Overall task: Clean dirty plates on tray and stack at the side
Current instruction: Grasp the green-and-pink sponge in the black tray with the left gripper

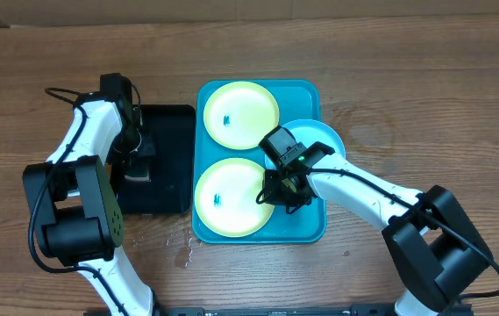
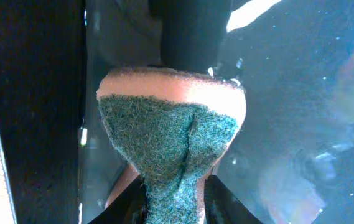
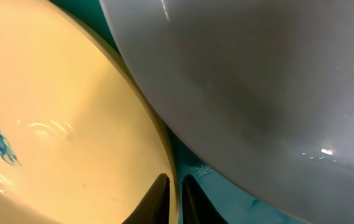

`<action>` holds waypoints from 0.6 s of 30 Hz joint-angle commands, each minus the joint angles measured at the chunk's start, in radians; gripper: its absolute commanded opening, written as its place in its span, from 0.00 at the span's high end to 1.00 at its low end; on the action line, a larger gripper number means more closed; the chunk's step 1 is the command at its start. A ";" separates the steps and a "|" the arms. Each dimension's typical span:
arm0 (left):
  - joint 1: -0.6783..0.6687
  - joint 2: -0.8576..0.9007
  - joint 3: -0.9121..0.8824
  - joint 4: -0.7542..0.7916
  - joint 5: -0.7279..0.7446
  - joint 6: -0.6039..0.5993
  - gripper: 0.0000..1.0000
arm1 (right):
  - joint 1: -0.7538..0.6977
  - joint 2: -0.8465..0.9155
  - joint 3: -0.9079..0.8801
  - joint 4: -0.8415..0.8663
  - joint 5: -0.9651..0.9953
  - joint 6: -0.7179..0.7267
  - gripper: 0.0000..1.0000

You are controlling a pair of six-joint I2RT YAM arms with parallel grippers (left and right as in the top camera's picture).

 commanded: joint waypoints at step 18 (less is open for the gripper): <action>0.005 0.018 0.019 0.022 0.196 0.079 0.60 | 0.007 0.008 -0.009 0.004 0.009 0.004 0.84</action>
